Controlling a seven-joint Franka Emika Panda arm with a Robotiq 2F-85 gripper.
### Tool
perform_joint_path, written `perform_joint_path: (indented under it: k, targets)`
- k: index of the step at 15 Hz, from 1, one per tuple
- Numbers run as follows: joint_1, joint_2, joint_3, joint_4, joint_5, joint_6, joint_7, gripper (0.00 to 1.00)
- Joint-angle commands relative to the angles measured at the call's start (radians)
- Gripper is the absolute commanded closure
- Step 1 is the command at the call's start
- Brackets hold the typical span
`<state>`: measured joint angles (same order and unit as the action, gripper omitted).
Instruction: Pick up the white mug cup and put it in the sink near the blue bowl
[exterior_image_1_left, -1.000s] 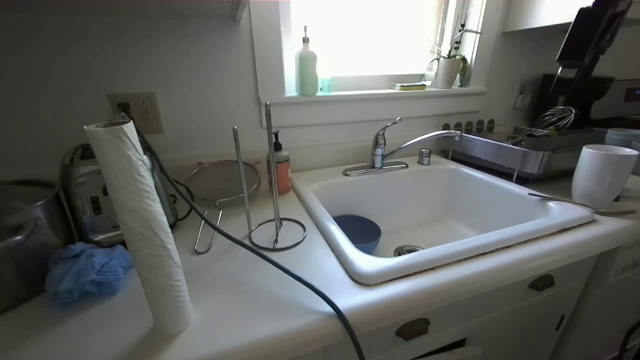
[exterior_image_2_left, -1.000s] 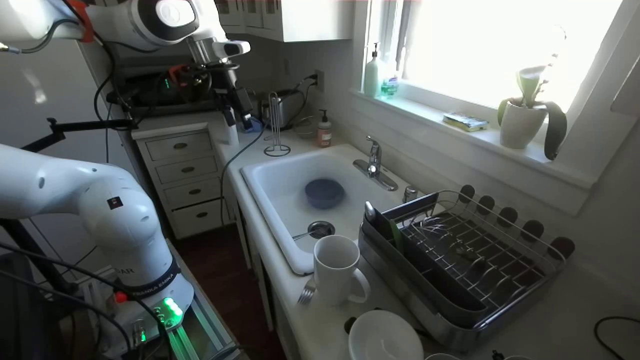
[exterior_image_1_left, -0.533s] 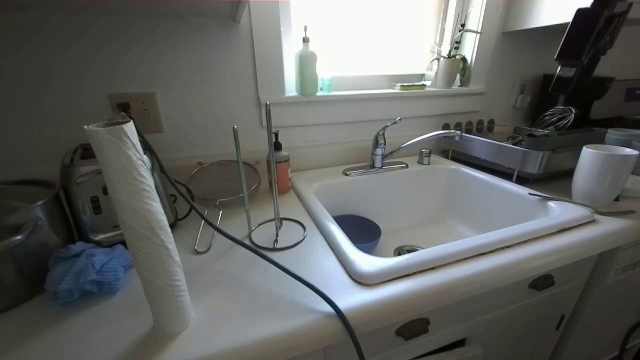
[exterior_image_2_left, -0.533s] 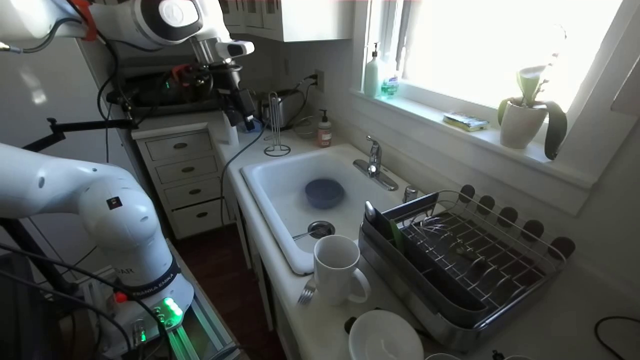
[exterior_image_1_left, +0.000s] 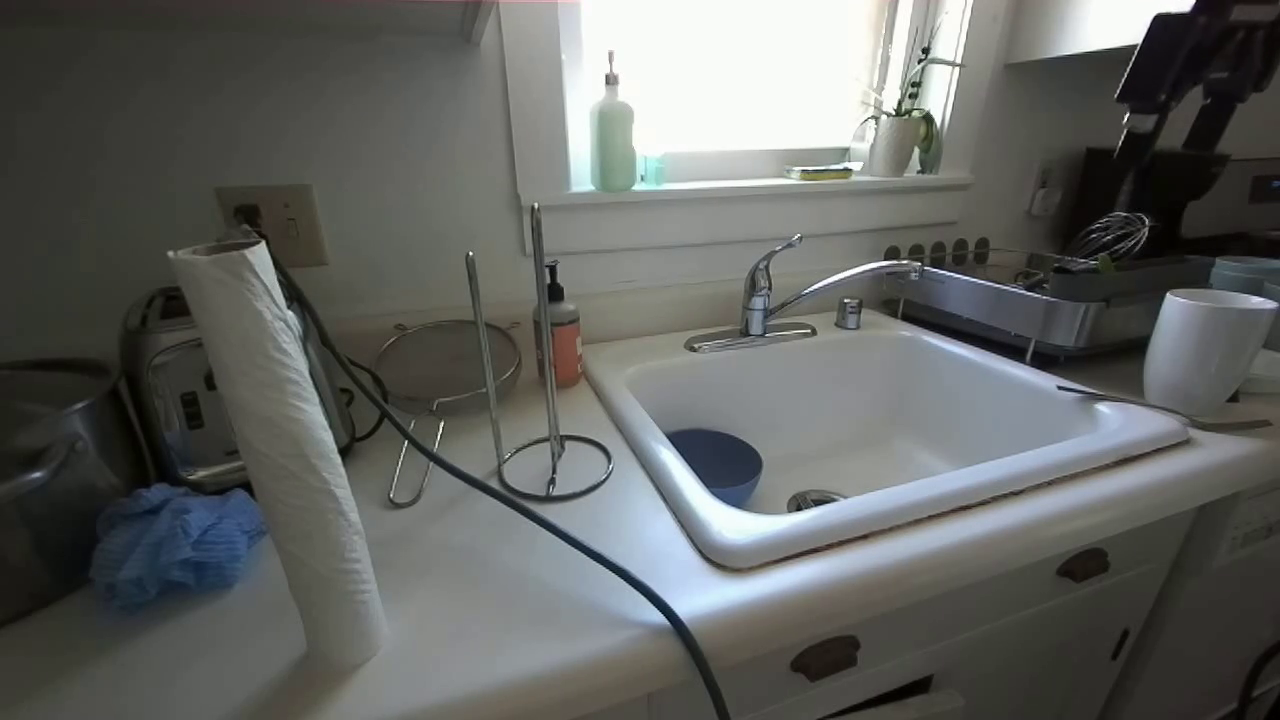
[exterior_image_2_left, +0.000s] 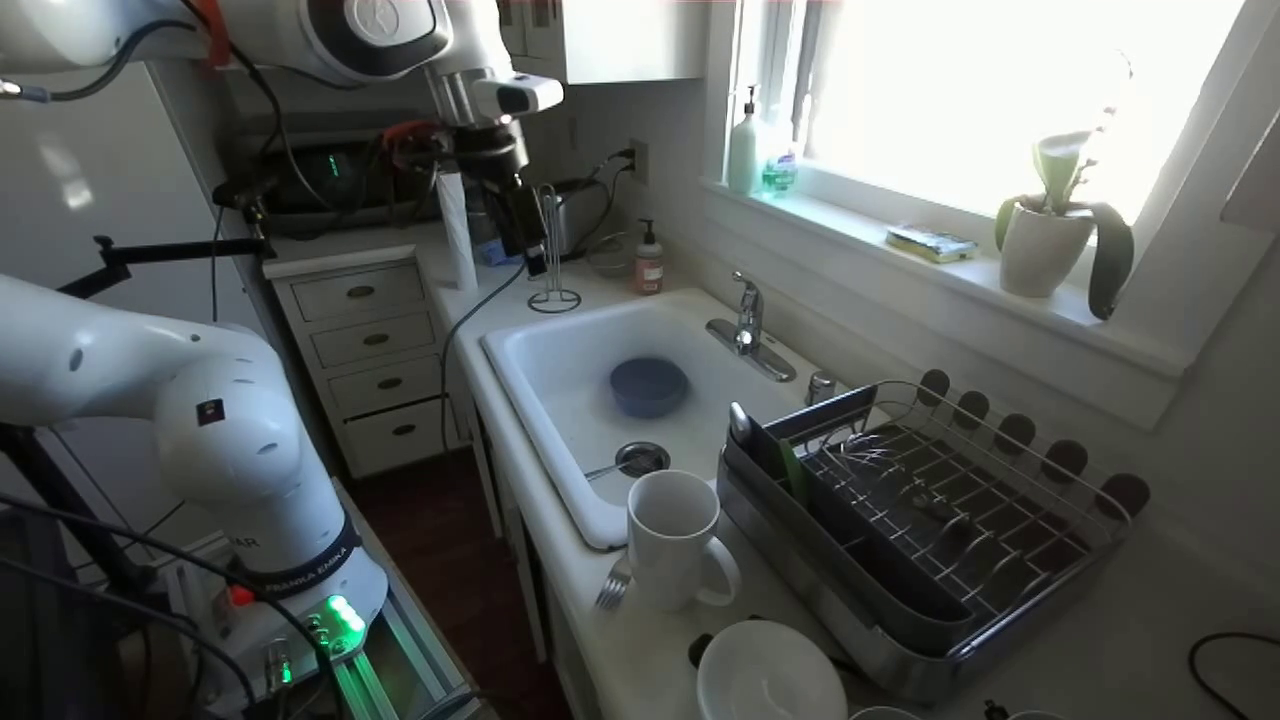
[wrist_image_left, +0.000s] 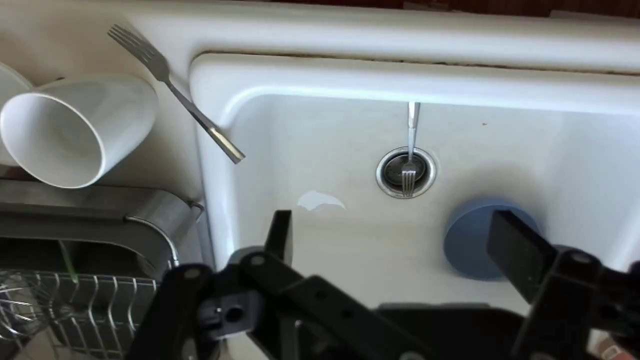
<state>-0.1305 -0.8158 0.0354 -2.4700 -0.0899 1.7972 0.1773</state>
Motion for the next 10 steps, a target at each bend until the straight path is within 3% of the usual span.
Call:
perform_joint_path:
  k: [1, 5, 10]
  targets:
    - [-0.046, 0.081, -0.077, 0.059, -0.022, 0.005, -0.005, 0.0]
    - [-0.077, 0.15, -0.153, 0.083, -0.02, 0.024, -0.03, 0.0]
    - [-0.116, 0.227, -0.232, 0.081, -0.06, 0.13, -0.097, 0.0]
